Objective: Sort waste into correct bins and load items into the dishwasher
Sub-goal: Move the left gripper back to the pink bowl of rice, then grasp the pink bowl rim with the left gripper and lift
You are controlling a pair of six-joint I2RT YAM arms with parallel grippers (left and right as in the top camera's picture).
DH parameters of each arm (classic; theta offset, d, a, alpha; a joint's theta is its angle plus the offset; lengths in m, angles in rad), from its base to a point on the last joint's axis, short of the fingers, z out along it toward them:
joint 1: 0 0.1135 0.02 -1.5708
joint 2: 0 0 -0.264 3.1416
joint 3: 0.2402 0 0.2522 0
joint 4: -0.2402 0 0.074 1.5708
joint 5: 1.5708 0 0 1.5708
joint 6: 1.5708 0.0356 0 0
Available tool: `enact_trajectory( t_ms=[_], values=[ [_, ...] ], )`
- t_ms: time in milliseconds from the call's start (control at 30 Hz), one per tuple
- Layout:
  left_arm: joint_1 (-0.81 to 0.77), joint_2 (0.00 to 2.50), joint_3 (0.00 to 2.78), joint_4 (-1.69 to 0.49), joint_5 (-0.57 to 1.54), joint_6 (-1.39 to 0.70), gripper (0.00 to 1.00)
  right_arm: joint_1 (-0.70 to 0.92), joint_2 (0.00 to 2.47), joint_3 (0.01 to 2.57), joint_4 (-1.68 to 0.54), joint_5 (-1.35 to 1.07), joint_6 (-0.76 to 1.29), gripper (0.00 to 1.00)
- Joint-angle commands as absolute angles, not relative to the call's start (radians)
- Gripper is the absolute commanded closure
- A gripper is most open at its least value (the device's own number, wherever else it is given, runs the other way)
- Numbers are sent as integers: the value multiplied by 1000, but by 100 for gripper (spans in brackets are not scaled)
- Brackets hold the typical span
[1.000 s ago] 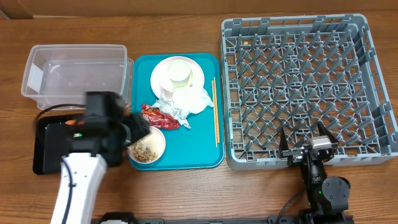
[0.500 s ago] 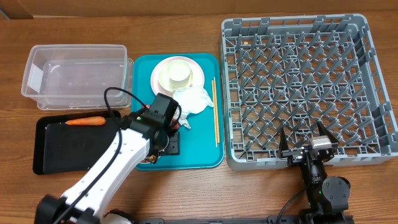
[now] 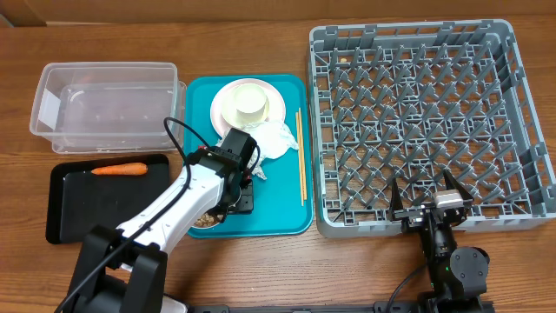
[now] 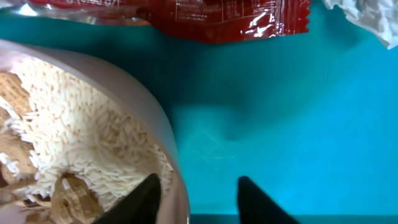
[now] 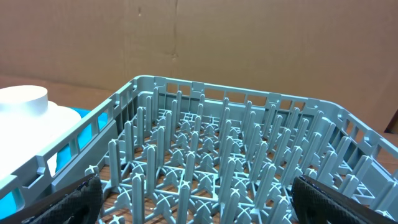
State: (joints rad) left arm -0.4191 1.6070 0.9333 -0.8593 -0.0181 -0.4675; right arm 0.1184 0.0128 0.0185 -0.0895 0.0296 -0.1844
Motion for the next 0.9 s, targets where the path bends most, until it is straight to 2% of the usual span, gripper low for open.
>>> enact_trajectory(
  t_ms=[0, 133, 233, 533, 700, 867],
  values=[
    [-419, 1610, 951, -855, -62, -467, 67, 115, 3, 8, -81, 24, -184, 0],
    [-419, 1610, 951, -855, -81, -467, 80, 116, 3, 8, -81, 24, -184, 0],
    [-419, 1610, 951, -857, -80, -468, 96, 115, 3, 8, -81, 24, -184, 0],
    [-419, 1610, 962, -870, -83, -467, 96, 115, 3, 8, -81, 24, -184, 0],
    [-419, 1608, 1081, -989, -89, -466, 96, 115, 3, 8, -81, 24, -184, 0],
    [-419, 1608, 1217, -1074, -90, -344, 96, 116, 3, 8, -81, 24, -184, 0]
  ],
)
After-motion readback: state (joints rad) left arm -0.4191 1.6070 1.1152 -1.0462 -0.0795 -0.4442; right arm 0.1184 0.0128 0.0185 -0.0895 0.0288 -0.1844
